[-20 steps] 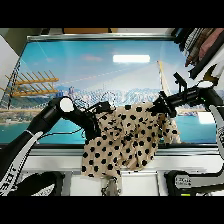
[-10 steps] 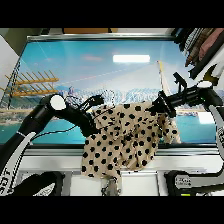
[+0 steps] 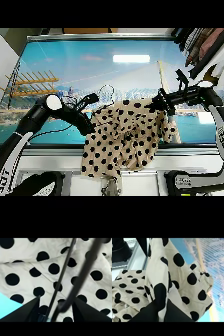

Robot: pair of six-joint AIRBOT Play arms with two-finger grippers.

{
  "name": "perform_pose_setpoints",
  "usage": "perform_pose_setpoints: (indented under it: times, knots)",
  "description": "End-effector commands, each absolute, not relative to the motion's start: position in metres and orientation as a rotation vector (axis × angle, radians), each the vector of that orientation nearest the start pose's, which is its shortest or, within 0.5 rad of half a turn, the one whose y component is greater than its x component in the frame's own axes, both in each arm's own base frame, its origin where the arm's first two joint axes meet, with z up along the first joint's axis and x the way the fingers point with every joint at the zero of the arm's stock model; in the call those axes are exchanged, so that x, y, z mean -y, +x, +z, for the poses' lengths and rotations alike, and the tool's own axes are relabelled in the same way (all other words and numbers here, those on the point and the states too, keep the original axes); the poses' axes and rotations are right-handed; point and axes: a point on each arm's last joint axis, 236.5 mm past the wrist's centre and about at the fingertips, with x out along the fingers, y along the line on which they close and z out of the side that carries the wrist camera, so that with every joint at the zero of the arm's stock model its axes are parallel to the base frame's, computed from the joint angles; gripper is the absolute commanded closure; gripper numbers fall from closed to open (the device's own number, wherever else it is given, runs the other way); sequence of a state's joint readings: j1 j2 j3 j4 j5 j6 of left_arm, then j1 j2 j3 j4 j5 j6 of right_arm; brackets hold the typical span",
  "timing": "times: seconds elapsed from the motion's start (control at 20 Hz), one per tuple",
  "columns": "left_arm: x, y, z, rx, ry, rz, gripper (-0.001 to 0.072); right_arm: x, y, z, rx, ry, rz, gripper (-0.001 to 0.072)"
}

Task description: Fold the clothes and pants, and hang the long-sleeved shirts on hangers.

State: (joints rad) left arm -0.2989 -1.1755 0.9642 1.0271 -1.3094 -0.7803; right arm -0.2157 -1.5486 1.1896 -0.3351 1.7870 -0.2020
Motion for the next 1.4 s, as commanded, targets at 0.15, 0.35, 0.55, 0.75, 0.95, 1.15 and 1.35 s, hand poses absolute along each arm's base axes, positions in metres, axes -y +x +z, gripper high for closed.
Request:
perform_pose_setpoints:
  times: [0.15,0.35,0.55,0.75,0.95,1.15,1.35]
  knots:
    - [0.187,0.280,0.026,-1.183,0.254,-1.023,0.0314,-0.150,0.336,0.095,-0.385,-0.007,1.625,0.0707]
    - [0.184,0.282,0.034,-1.156,0.257,-1.008,0.0314,-0.150,0.340,0.094,-0.405,0.004,1.603,0.0707]
    - [0.160,0.295,0.059,-1.080,0.223,-0.914,0.0314,-0.150,0.340,0.094,-0.420,0.018,1.600,0.0707]
    - [0.100,0.328,0.096,-0.966,0.068,-0.622,0.0315,-0.151,0.340,0.104,-0.400,0.020,1.592,0.0707]
    - [0.043,0.329,0.109,-0.926,-0.024,-0.376,0.0315,-0.152,0.355,0.122,-0.404,-0.009,1.468,0.0707]
    - [0.056,0.302,0.067,-0.948,-0.120,-0.331,0.0315,-0.149,0.382,0.158,-0.383,0.032,1.264,0.0707]
    - [0.119,0.287,0.035,-0.898,-0.153,-0.413,0.0315,-0.145,0.399,0.196,-0.360,0.109,1.090,0.0707]
